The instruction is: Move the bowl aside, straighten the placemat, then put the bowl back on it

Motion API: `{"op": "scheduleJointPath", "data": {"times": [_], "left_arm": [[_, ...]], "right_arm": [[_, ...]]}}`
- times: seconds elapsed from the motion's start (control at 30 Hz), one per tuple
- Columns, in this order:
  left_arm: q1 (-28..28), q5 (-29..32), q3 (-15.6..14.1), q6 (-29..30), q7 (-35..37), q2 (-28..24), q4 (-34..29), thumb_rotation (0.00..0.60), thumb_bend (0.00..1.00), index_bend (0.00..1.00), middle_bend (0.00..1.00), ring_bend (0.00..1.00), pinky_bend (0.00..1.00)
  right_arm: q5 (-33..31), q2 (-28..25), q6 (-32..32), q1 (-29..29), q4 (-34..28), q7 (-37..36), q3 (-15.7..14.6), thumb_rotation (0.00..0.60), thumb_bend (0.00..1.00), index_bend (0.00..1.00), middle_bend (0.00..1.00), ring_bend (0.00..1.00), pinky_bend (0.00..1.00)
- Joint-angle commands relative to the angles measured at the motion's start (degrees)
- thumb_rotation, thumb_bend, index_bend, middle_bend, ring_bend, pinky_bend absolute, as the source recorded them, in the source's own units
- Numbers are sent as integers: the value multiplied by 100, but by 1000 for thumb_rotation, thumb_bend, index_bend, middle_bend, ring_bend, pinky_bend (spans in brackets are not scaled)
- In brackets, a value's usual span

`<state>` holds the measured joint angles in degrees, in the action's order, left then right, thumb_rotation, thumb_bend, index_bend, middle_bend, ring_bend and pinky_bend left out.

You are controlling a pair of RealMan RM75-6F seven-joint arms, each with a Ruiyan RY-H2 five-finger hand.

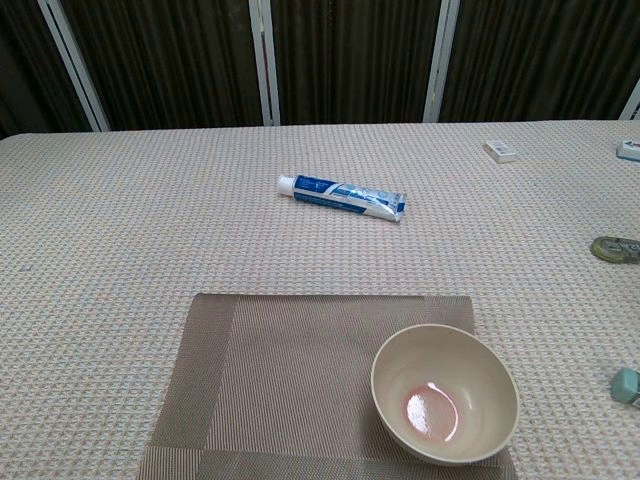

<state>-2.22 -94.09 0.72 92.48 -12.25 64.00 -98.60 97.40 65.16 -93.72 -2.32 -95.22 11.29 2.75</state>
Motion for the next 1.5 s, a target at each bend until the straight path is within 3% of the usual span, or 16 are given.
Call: {"op": "scheduleJointPath", "data": {"times": [0.03, 0.33, 0.6, 0.73, 0.97, 1.33, 1.43, 1.5], "left_arm": [[0, -1, -7, -15, 16, -6, -7, 600, 0, 0, 0, 0, 0], [-5, 12, -7, -46, 22, -17, -48, 600, 0, 0, 0, 0, 0], [-51, 91, 43, -130, -61, 9, -95, 600, 0, 0, 0, 0, 0], [-83, 200, 84, -208, -125, 45, -88, 600, 0, 0, 0, 0, 0], [-119, 388, 134, -330, -155, 81, -46, 600, 0, 0, 0, 0, 0], [-115, 392, 131, -319, -145, 99, -39, 600, 0, 0, 0, 0, 0], [-117, 397, 127, -328, -134, 97, -38, 600, 0, 0, 0, 0, 0], [-120, 411, 134, -332, -119, 93, -35, 600, 0, 0, 0, 0, 0]], "right_arm": [[-5, -9, 12, -3, -13, 4, -10, 600, 0, 0, 0, 0, 0], [195, -12, 198, -63, -1, -96, -184, 600, 0, 0, 0, 0, 0], [1536, -26, 1557, -939, 178, -812, -945, 600, 0, 0, 0, 0, 0], [1968, 91, 2099, -1318, 281, -702, -1092, 600, 0, 0, 0, 0, 0], [2085, 387, 2880, -1693, 211, -258, -1089, 600, 0, 0, 0, 0, 0], [1609, 944, 3872, -1999, -12, 759, -766, 600, 0, 1, 0, 0, 0], [1480, 1084, 4014, -2025, 18, 1024, -690, 600, 0, 37, 0, 0, 0], [1380, 1194, 4094, -2039, 55, 1163, -652, 600, 14, 128, 0, 0, 0]]}}
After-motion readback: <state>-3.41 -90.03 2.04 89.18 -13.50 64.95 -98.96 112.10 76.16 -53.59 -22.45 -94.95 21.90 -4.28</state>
